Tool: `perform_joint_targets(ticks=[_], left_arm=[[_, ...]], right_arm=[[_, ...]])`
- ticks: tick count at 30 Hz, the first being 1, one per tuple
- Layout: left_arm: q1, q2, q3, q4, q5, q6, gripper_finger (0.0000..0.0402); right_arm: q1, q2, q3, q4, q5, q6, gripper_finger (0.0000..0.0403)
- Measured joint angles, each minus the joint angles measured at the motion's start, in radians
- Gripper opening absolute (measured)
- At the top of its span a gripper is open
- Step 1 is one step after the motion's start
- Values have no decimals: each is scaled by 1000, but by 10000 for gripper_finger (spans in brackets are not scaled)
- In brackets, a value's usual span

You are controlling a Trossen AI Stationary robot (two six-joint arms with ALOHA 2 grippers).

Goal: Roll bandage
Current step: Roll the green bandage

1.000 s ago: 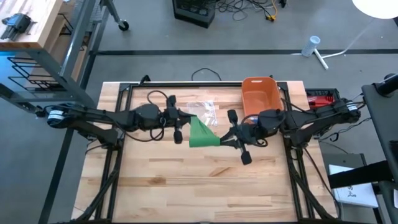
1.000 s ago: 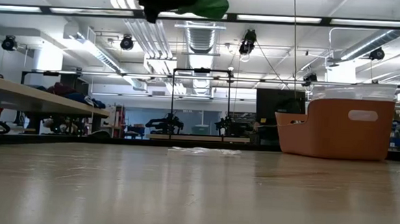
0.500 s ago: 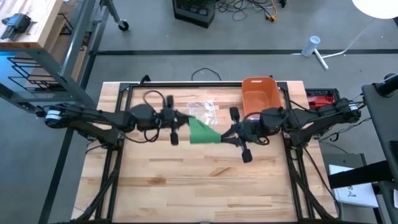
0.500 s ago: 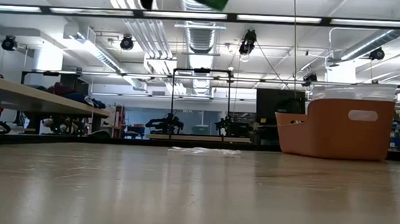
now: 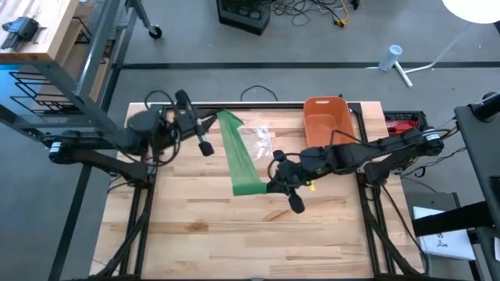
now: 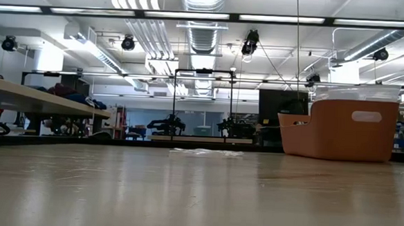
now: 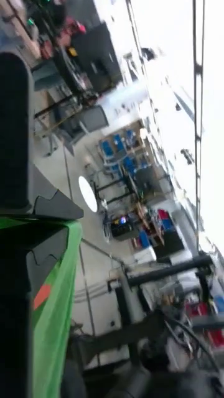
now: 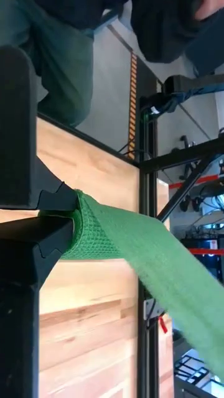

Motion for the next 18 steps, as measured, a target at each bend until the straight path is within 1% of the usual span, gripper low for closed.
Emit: perform_joint_targets(ticks=[4, 8, 12, 16, 18], left_arm=[[0, 21, 139, -178, 92, -16, 0], [2, 57, 222, -311, 100, -46, 0], [2, 71, 226, -334, 80, -54, 0], [4, 67, 190, -328, 56, -73, 0], [10, 64, 166, -327, 56, -89, 0]], right_arm=[[0, 22, 0, 28, -8, -1, 0], [0, 25, -1, 84, -23, -19, 0], [9, 16, 19, 88, -26, -62, 0], [32, 6, 50, 96, -20, -134, 0], [46, 4, 72, 95, 7, -174, 0]])
